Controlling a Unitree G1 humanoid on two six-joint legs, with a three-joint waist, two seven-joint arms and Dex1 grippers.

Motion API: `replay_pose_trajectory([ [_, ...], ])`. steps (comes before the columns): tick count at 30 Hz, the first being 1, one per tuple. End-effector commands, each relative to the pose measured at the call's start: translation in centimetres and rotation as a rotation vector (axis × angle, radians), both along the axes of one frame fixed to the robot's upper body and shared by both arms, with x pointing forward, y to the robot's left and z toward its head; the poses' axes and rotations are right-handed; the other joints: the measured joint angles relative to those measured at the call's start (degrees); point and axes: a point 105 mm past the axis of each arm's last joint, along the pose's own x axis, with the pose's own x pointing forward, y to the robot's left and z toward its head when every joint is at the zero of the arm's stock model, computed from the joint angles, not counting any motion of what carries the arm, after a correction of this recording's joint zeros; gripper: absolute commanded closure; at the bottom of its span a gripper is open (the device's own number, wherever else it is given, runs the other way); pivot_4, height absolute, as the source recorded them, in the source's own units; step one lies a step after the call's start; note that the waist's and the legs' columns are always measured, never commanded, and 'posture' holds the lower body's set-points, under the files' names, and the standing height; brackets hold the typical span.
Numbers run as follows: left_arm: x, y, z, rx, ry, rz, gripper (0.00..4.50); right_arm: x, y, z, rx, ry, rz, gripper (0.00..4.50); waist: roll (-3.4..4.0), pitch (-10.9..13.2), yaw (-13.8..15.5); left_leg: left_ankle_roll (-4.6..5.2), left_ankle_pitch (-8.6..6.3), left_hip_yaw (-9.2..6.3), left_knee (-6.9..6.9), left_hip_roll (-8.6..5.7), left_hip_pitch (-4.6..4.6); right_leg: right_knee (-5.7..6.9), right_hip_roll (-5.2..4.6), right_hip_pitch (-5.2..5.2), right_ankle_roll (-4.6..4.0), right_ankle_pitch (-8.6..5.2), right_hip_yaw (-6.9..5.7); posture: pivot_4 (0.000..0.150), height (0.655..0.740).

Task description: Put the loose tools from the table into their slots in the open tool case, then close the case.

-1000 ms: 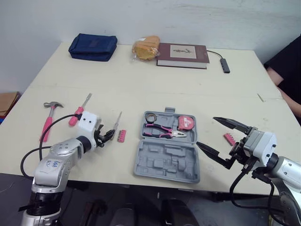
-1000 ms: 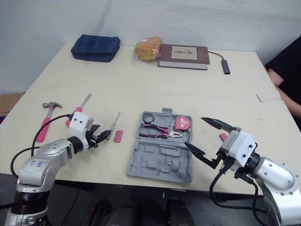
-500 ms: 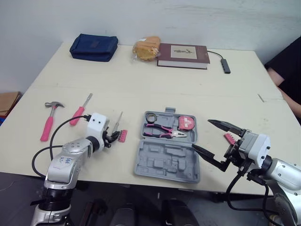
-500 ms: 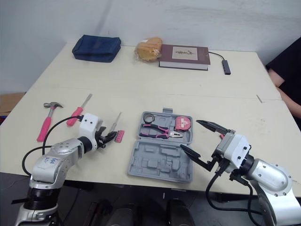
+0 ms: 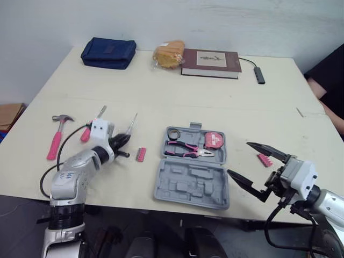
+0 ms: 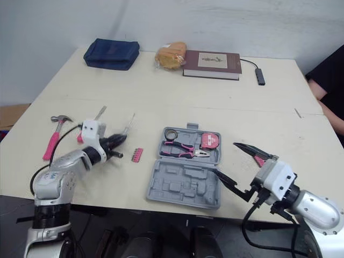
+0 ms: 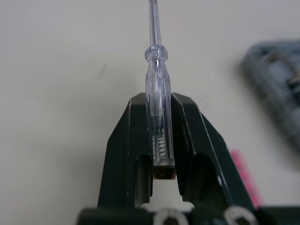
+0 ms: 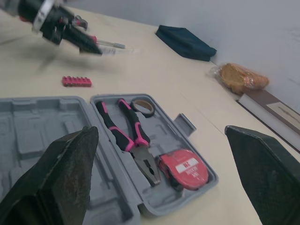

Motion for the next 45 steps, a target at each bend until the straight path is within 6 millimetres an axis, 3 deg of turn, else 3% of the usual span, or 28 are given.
replay_pose_trajectory([
  [1,-2.0,-3.6,2.3,0.113,-0.153,-0.354,4.49,-1.3,-0.7,1.0,-0.045,-0.049,-0.015,0.0,0.17,0.0,0.0,-0.01,0.0,0.0,-0.01,0.0,-0.02,-0.06,-0.01,0.01,0.0,0.0,-0.01,0.15,0.74],
  [2,-2.3,-4.0,2.2,0.132,-0.157,-0.408,4.49,-1.5,-0.9,0.8,-0.054,-0.042,-0.021,0.0,0.3,-0.1,0.0,-0.02,-0.01,0.01,-0.08,0.0,-0.01,-0.18,-0.01,0.04,0.01,0.01,0.0,0.15,0.74],
  [6,-6.4,-8.9,2.6,0.241,-0.177,-0.888,4.49,-3.0,-2.9,0.1,-0.09,-0.007,-0.103,0.0,0.4,0.0,-0.2,0.05,-0.07,0.03,-0.05,0.0,-0.18,-0.33,-0.01,-0.01,0.07,0.04,0.02,0.15,0.74],
  [10,-6.3,-10.6,0.9,0.429,-0.135,-0.989,4.49,-3.7,-3.2,-0.1,-0.098,0.001,-0.125,0.0,0.45,0.0,-0.3,0.08,-0.06,-0.04,0.03,0.0,-0.35,-0.33,0.0,-0.09,0.1,0.05,-0.03,0.15,0.74],
  [14,-5.9,-11.6,0.0,0.471,-0.03,-0.979,4.49,-3.7,-2.8,0.0,-0.088,-0.007,-0.124,0.0,0.56,0.2,-0.6,0.45,-0.17,0.04,0.02,0.0,-0.33,-0.19,0.08,-0.05,0.15,0.08,0.12,0.15,0.74],
  [18,-5.3,-12.6,-1.2,0.62,-0.021,-0.954,4.49,-4.1,-1.9,-0.4,-0.071,0.003,-0.123,0.0,0.66,0.2,-0.2,0.45,-0.09,-0.07,0.07,0.0,-0.31,-0.09,0.12,-0.1,0.15,0.09,0.08,0.15,0.74],
  [22,-4.5,-12.8,-1.8,0.694,-0.058,-0.894,4.49,-4.1,-1.6,-0.4,-0.064,0.004,-0.125,0.0,0.67,0.2,-0.1,0.43,-0.08,-0.11,0.15,0.0,-0.37,-0.13,0.16,-0.11,0.17,0.09,0.09,0.15,0.74],
  [26,-5.1,-12.5,-2.8,0.728,-0.039,-0.931,4.49,-4.0,-1.5,-0.5,-0.061,0.009,-0.124,0.0,0.66,0.2,-0.2,0.45,-0.09,-0.09,0.2,0.0,-0.38,-0.15,0.14,-0.11,0.2,0.12,0.1,0.15,0.74],
  [45,-5.2,-12.5,-3.2,0.792,-0.056,-0.918,4.49,-3.5,-1.0,-0.5,-0.054,0.005,-0.104,0.0,0.67,0.2,-0.2,0.43,-0.08,-0.11,0.24,0.0,-0.38,-0.1,0.15,-0.1,0.2,0.11,0.07,0.15,0.74],
])
